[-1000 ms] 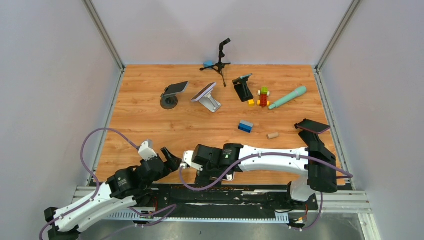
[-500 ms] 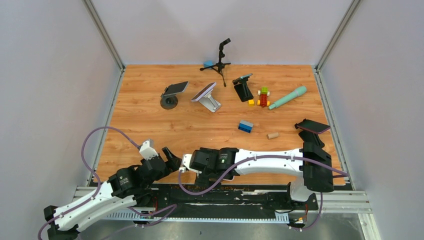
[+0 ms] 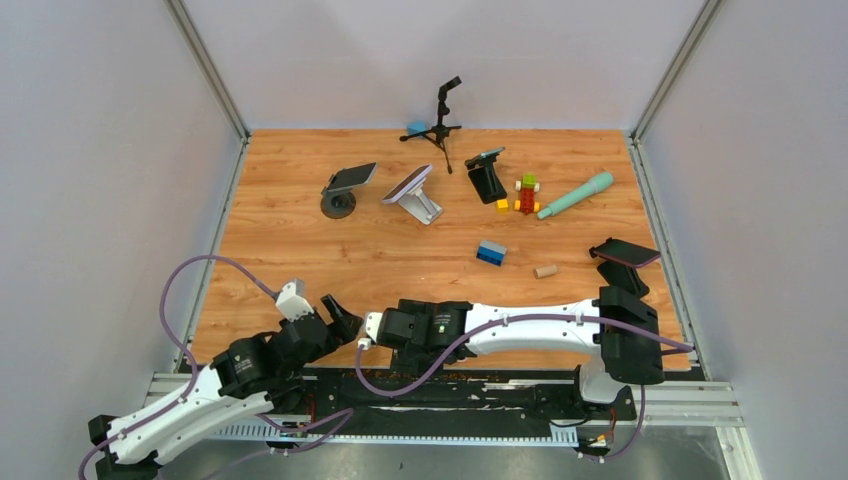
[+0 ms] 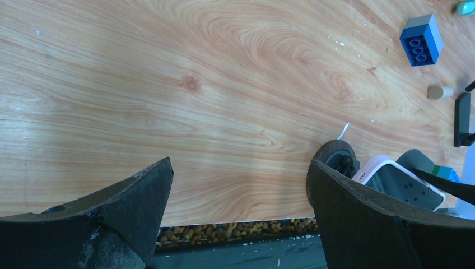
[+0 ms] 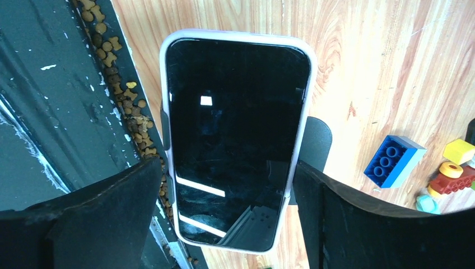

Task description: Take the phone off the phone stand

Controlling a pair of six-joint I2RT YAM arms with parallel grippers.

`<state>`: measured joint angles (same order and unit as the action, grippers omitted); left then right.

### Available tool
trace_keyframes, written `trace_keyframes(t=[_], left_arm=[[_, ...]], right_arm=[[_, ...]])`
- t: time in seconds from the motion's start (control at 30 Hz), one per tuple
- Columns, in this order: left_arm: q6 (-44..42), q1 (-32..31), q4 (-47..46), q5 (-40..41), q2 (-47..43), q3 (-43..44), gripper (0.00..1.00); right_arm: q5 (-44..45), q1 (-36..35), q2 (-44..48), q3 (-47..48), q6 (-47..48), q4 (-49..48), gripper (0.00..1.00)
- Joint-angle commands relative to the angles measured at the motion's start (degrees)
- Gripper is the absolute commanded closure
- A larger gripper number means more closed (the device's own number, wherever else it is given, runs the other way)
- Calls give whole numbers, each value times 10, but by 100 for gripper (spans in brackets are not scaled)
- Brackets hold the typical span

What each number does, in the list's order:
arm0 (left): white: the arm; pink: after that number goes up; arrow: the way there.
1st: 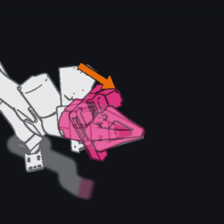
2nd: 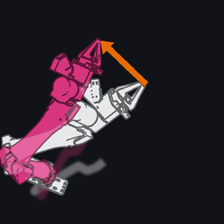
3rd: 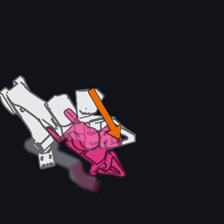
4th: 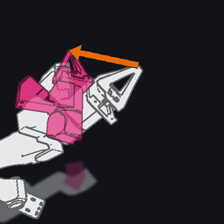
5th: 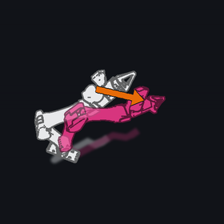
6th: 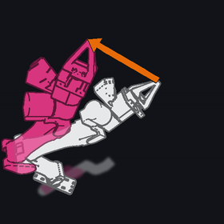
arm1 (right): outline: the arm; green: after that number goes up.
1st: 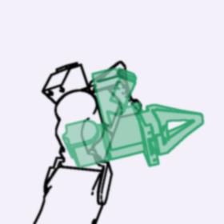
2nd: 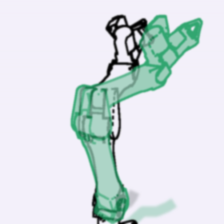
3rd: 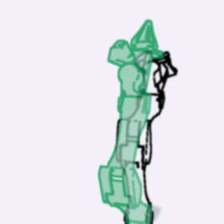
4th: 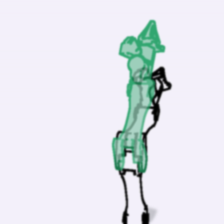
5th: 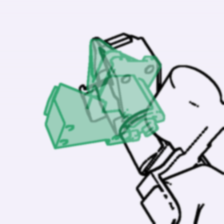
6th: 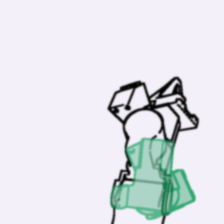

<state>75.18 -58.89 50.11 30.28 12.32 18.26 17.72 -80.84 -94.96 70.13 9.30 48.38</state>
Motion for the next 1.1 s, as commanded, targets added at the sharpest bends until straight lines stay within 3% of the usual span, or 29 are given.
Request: trace_keyframes(t=[0.0, 0.2, 0.4, 1.07], left_arm=[[8, -2, 15, 18, -9, 20, 3], [10, -2, 14, 19, -13, 19, 3], [9, -2, 14, 19, -13, 18, 2], [12, -2, 20, 22, -17, 16, 2]], right_arm=[[1, 3, -15, 1, -13, 20, 16], [-7, 3, -15, 4, -13, 18, 27], [-10, 3, -19, 6, -16, 19, 20], [-3, 2, -37, 11, -27, 19, 23]])
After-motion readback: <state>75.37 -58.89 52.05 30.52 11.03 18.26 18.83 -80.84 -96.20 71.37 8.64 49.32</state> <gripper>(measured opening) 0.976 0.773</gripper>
